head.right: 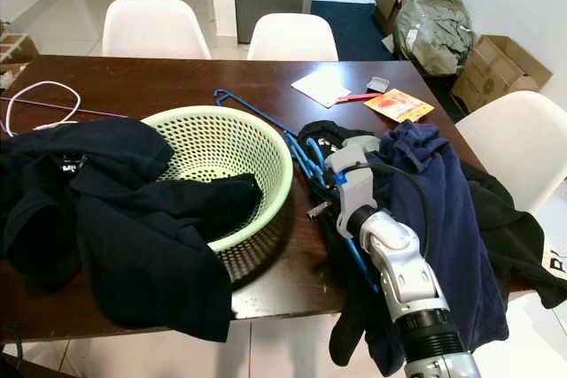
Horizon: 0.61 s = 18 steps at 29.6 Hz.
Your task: Hang hanger
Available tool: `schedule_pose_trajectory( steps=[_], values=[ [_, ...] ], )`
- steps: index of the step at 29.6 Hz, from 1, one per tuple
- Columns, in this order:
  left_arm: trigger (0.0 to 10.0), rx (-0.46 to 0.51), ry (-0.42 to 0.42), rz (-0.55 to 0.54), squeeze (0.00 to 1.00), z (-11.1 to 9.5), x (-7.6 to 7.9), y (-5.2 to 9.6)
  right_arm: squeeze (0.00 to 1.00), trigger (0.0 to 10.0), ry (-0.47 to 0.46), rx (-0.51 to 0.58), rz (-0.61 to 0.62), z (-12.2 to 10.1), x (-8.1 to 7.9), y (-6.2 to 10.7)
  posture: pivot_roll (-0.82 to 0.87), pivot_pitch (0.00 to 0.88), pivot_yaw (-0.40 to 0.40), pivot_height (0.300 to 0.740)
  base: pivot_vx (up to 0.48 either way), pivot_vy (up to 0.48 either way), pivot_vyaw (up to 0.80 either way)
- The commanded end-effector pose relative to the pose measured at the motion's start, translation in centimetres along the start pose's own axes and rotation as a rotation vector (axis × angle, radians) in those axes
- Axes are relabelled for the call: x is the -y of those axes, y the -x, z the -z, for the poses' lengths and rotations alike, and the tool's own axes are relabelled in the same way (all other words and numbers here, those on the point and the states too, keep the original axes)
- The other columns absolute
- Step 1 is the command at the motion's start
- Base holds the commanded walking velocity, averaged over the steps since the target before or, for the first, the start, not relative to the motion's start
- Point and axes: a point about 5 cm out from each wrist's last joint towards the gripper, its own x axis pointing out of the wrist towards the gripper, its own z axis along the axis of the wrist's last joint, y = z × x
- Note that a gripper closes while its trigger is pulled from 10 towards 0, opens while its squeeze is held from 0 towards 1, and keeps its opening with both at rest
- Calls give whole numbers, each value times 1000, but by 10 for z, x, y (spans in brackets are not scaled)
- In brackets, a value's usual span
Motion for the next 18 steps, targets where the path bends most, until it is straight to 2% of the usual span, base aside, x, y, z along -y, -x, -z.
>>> schedule_pose_trajectory(
  steps=[1,12,13,18],
  values=[
    [10000,-35,-2,-69,0,5,-15,3,0,10000,-11,-59,7,14,0,5,-12,135,-98,740,0,0,0],
    [10000,-55,-14,-41,0,6,-10,0,0,10000,-13,-59,6,13,-1,5,-9,131,-97,740,0,0,0],
    [0,-54,-19,-35,0,6,-9,-1,0,10000,-13,-59,5,13,-2,5,-8,128,-98,740,0,0,0],
    [0,-44,-51,9,0,4,0,-3,0,10000,-14,-60,3,13,-2,5,-8,127,-97,740,0,0,0]
  ],
)
